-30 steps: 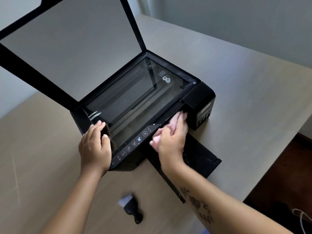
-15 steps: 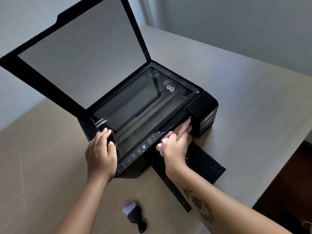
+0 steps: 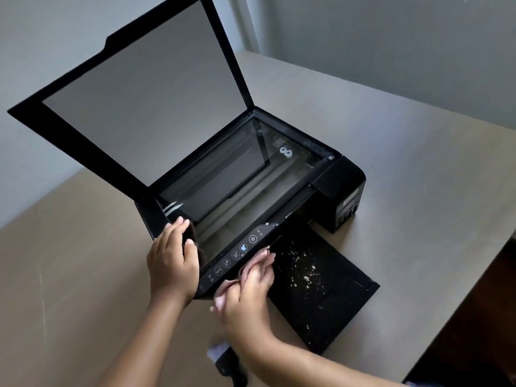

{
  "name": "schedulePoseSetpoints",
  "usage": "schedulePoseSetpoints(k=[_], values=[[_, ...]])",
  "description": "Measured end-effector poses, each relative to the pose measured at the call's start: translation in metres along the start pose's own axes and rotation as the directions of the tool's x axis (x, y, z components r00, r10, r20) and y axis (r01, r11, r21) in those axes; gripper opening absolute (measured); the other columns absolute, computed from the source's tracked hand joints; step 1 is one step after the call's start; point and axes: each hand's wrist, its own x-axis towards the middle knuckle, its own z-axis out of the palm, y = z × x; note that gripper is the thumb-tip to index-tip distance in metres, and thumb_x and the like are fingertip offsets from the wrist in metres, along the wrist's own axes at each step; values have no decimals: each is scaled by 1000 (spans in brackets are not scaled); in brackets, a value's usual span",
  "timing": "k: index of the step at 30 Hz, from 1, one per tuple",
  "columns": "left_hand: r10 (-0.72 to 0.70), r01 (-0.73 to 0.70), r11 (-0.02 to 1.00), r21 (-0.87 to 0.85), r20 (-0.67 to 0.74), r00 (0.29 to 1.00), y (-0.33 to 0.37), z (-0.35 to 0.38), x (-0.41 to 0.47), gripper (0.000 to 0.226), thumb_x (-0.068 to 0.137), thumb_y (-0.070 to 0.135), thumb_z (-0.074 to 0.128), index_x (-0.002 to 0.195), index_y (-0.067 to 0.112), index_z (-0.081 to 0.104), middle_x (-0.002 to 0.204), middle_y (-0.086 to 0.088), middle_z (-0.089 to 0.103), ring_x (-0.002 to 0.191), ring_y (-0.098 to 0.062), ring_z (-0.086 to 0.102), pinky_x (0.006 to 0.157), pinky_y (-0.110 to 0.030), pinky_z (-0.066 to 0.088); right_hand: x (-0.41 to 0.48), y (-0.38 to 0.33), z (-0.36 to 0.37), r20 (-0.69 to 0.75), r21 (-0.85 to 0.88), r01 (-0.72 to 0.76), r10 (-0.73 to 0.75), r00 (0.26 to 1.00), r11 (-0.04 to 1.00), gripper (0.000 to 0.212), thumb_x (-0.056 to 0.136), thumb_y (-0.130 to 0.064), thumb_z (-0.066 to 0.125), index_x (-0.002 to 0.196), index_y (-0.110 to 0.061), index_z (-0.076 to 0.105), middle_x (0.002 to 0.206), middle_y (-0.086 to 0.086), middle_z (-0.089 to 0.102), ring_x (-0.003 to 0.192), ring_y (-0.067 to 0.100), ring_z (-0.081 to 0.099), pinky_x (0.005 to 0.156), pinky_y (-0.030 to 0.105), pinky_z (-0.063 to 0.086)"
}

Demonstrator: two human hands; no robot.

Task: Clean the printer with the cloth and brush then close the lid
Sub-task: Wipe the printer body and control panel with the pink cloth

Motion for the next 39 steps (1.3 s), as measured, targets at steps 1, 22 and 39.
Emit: schedulePoseSetpoints(k=[1,22,39], values=[[2,-2,1000,-4,2,1000,1,0,0,49,85,23,36,127,11,57,140,-7,52,134,-27,40,113,-41,27,-8,2,4,36,-14,-13,14,999,1000,68,92,-14,40,150,-36,11,157,11,22,135,34,42,105,51,42],[-23,23,1000,1,59,998,2,-3,-5,52,87,33,29,128,16,56,141,-3,51,134,-26,41,112,-42,28,5,-14,-84,356,-310,510,-399,845,802,62,83,-14,39,143,-28,32,153,-6,26,142,-9,17,111,7,15],[-314,316,948,-44,42,948,41,1,4,55,95,44,39,142,14,40,153,-7,32,143,-22,23,119,-42,9,115,-109,-163,761,-515,853,-411,502,89,44,86,-15,51,115,-47,58,134,-32,43,106,4,61,73,29,56]])
